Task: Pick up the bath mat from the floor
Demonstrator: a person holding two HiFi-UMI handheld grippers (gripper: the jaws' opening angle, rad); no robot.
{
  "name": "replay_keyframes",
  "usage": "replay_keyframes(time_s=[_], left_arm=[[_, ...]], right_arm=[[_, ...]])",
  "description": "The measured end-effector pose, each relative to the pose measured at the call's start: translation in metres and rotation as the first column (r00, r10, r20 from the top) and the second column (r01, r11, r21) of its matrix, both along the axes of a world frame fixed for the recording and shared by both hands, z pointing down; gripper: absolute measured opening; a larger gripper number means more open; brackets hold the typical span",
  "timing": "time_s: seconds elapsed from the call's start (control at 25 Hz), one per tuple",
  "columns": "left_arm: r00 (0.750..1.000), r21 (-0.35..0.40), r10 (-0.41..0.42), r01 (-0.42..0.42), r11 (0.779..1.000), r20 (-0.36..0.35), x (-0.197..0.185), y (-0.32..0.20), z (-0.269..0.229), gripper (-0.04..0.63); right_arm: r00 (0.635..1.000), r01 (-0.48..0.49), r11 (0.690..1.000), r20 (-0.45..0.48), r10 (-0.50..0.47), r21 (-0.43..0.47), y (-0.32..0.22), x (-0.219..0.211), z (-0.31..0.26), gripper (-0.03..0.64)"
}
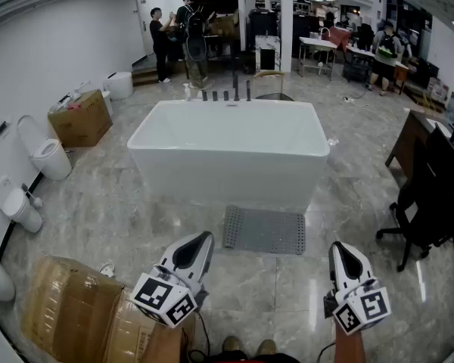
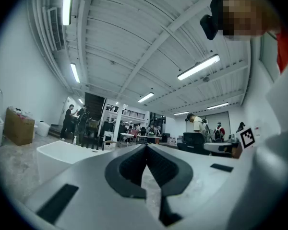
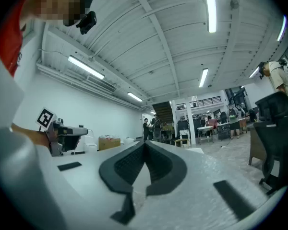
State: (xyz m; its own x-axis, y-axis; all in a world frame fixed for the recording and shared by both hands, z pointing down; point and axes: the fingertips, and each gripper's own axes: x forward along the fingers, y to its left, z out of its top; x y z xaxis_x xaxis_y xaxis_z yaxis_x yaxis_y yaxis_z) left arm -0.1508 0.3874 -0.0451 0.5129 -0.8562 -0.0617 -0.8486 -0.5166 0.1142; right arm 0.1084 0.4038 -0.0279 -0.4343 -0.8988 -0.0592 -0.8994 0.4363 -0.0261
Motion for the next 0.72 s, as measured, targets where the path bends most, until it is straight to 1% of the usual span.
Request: replay_keyframes(time_s=[0.12, 0.28, 0.36, 0.72], left_arm=[[1.000, 0.000, 0.001, -0.001, 1.000, 0.001, -0.009, 0.000, 0.000, 0.011], [1.000, 0.001, 0.002, -0.002, 1.000, -0.002, -0.017, 0.001, 0.003, 0.011], [1.000, 0.001, 0.002, -0.002, 1.000, -0.004, -0.022, 0.000, 0.005, 0.011], [1.000, 0.006, 0.001, -0.001, 1.000, -0.026, -0.069, -0.010, 0.009, 0.011]], right_arm=[[0.999, 0.015, 1.000, 0.032, -0.015, -0.001, 0.000, -0.010, -0.001, 0.002], [0.998, 0.000, 1.000, 0.070, 0.000, -0.001, 0.001, -0.012, 0.000, 0.003], [0.998, -0.005, 1.000, 0.065, 0.005, -0.004, 0.000, -0.013, 0.001, 0.003], [0.999, -0.032, 0.999, 0.038, 0.033, -0.018, 0.001, -0.038, 0.006, 0.003]])
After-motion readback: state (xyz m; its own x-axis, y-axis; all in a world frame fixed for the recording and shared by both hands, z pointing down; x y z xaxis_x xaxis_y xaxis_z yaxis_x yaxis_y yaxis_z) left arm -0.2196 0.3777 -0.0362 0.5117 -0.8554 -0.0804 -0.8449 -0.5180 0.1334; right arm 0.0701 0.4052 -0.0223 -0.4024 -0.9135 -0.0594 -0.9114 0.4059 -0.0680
